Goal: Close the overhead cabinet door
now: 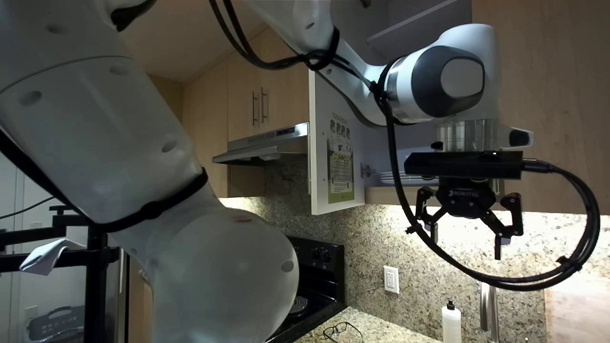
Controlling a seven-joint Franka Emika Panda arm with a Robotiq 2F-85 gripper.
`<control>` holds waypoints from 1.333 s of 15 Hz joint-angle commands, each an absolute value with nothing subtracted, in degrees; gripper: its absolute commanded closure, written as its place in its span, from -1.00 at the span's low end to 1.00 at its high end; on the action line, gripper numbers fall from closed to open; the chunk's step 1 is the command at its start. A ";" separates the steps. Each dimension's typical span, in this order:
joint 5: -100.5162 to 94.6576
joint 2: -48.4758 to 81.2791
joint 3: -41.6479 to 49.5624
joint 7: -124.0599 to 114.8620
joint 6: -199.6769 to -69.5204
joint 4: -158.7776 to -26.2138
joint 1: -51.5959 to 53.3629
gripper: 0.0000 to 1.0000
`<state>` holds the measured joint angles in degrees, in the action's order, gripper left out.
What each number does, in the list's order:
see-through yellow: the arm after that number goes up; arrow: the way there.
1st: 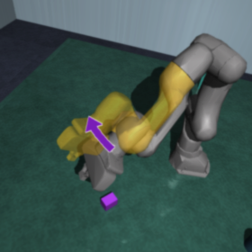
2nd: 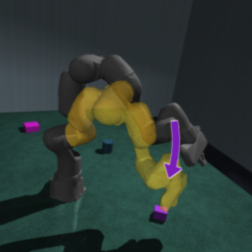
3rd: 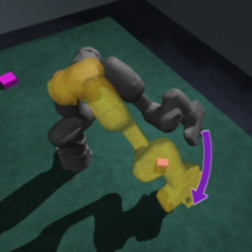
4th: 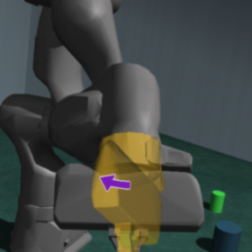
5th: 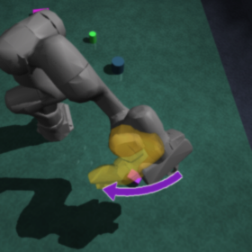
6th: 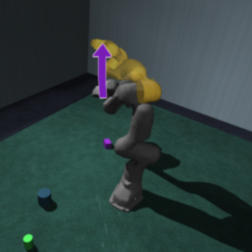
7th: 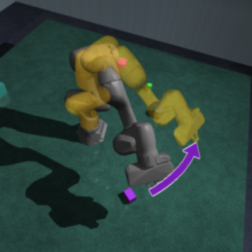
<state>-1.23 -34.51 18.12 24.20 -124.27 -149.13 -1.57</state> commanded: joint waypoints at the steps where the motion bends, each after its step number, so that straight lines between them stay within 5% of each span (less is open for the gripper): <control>1: -0.50 -34.33 17.13 24.75 -124.13 -149.03 -2.61 -1.00; 15: -3.27 -40.47 10.97 22.79 -122.64 -150.73 -2.72 -1.00; 20: -9.99 -43.01 5.15 14.55 -112.41 -148.43 -5.50 -1.00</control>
<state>-6.05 -40.63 8.31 18.78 -117.51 -149.00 -3.53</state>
